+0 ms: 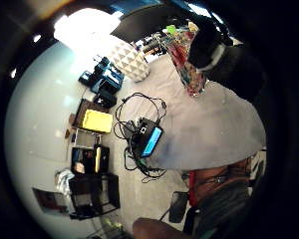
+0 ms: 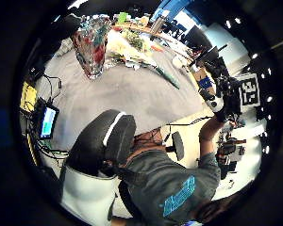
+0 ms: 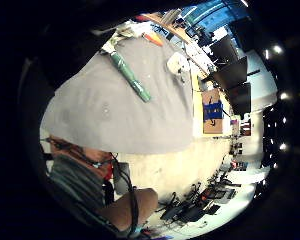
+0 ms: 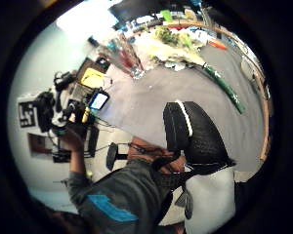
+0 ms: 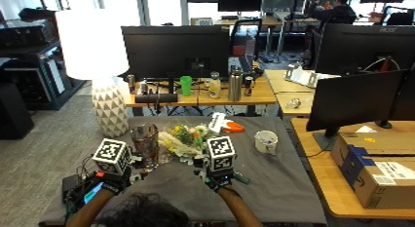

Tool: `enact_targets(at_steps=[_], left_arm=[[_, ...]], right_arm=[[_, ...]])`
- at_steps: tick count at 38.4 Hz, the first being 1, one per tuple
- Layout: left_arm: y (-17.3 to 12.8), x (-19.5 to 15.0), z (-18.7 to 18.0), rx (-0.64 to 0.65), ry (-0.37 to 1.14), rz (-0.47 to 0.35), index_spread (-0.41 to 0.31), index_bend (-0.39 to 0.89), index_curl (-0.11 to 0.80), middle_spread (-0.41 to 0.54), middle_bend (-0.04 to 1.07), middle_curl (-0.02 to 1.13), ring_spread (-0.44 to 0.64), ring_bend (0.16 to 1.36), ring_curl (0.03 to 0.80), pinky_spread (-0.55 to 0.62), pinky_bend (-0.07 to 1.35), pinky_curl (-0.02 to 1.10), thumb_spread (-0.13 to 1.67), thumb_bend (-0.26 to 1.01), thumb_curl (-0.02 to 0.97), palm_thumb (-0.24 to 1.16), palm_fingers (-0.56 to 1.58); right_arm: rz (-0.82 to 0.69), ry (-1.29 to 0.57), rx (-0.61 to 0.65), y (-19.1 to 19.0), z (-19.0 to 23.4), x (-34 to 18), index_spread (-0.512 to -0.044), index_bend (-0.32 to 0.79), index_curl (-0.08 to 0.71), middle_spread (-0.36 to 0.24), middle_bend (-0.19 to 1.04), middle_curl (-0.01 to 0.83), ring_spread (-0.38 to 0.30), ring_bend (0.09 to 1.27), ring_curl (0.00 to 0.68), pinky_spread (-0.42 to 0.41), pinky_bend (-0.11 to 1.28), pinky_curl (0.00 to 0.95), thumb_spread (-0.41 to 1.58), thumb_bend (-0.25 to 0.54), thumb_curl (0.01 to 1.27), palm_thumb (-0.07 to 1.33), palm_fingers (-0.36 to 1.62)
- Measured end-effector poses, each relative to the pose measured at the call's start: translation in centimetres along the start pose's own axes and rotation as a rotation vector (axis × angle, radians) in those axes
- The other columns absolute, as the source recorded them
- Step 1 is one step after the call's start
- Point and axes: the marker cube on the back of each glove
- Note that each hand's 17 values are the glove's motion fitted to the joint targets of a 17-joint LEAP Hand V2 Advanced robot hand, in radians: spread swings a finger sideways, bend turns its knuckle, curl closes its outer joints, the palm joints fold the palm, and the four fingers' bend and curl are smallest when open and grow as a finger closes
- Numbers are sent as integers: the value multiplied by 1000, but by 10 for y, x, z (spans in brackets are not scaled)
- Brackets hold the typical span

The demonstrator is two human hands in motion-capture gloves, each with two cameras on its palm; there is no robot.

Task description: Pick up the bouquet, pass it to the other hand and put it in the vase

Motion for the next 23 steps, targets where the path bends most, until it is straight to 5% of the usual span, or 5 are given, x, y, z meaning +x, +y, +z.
enact_targets(at_steps=[9,23], left_arm=[[1,-15,8,-34,25,-25,-108,145,139,-106,291,233,-28,551,242,195,285,195,764,54,102,191,702],[-1,-3,1,-8,42,-7,-126,128,209,-120,251,311,-33,543,291,235,266,266,958,-16,177,212,673]], right_arm=[[-2,-8,-35,-1,0,-4,-270,133,128,48,280,165,140,300,145,255,492,216,889,309,146,494,408],[-31,-4,-53,-1,1,-13,-315,134,188,57,270,251,175,311,202,304,503,278,1165,248,211,521,368]])
